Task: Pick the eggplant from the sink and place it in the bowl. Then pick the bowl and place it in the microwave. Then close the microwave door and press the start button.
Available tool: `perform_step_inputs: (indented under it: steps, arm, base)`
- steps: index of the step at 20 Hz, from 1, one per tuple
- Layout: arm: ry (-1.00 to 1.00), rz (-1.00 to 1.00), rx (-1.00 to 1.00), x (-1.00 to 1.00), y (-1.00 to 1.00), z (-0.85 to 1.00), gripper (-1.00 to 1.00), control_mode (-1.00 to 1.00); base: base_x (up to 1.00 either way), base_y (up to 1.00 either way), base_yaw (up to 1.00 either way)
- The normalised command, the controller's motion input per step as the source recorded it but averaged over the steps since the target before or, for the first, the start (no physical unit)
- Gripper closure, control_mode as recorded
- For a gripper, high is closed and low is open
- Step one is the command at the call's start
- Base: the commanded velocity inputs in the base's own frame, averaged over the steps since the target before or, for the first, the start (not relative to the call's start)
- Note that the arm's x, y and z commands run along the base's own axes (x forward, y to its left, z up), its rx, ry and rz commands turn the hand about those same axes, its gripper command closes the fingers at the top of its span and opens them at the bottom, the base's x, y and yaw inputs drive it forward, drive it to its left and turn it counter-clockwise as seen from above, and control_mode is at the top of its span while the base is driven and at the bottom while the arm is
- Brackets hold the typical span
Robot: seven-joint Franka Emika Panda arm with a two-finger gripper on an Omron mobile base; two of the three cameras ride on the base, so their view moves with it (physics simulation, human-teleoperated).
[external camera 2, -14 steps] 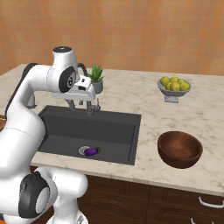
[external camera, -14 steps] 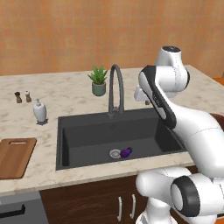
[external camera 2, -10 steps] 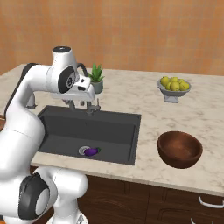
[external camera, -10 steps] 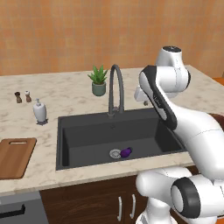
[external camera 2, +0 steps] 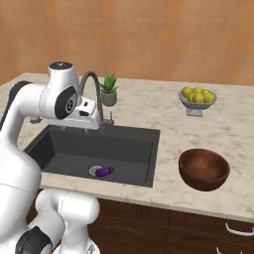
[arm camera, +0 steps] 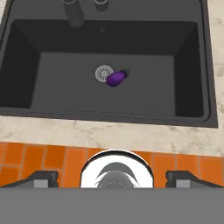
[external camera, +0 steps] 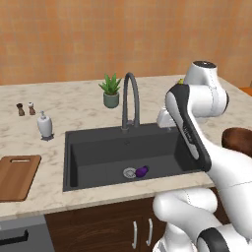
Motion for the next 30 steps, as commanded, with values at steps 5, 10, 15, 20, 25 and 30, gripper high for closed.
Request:
perform_step_inputs:
  steps: [5,10,15,20,25,30]
  arm:
    - [0.08,-0.03,0.15,-0.16,-0.04,-0.3,-1.0,-1.0]
    - [0.11,-0.11,0.23,0.02,-0.11,-0.2,-1.0,-1.0]
    - [0.07,-0.28,0.11,0.17,0.0,-0.3,-1.0,-1.0]
    - [0.18,-0.29,0.02,0.4,-0.14,-0.31,-1.0,-1.0]
    - [0.14,-0.08,0.18,0.31,-0.41,-0.29,-1.0,-1.0]
    - [0.2,0.0,0.06,0.58,-0.08,-0.23,-1.0,-1.0]
  base:
    - [0.0,0.0,0.0]
    - [0.0,0.0,0.0]
    - [0.0,0.0,0.0]
    - [0.0,0.0,0.0]
    - [0.0,0.0,0.0]
    - [0.0,0.0,0.0]
